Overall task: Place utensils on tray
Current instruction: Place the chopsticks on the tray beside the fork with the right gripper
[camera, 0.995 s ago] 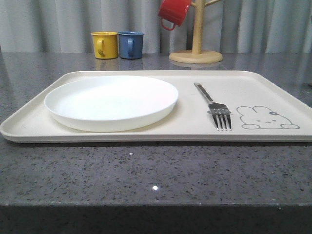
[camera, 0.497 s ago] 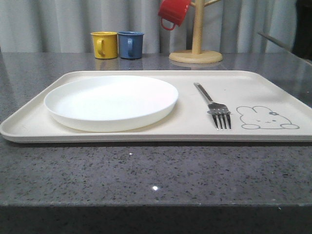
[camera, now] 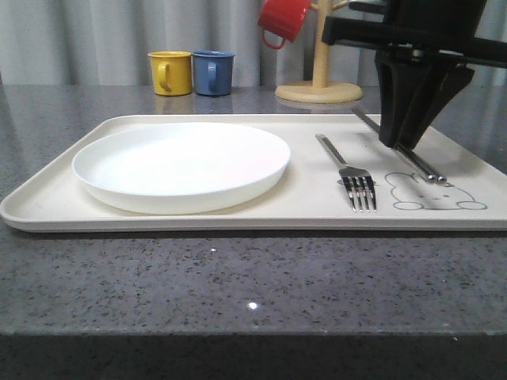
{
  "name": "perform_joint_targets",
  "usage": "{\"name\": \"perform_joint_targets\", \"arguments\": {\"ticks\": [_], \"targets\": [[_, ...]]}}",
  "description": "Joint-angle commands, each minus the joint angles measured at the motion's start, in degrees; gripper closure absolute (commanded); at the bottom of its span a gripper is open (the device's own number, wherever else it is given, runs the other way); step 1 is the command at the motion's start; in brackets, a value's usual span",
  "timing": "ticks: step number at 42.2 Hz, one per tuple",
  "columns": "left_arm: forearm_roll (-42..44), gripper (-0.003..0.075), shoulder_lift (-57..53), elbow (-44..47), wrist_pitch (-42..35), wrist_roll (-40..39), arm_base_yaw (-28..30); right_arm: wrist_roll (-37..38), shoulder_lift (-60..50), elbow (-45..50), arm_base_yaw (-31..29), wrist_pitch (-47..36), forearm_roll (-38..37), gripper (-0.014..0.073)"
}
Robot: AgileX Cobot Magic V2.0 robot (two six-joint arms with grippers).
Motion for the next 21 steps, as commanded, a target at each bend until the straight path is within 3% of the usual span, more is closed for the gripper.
{"name": "perform_joint_targets", "arguments": {"ticks": [1,11,21], "targets": [[-0.2,0.0388,-0.3,-1.4,-4.2,-0.5,-0.4,2.6,-1.2,-1.8,-0.1,-0.2,-1.0,0.0504],[-0.2,0.0388,-0.3,-1.4,-4.2,-0.5,-0.4,2.8,-0.2,-1.8,-0.1,-0.3,-1.2,0.0475],[-0.2,0.0388,-0.3,-1.4,-4.2,-0.5,-0.4,2.5,-0.1,-1.8,-0.1,-0.3,-1.2,0.0279]]}}
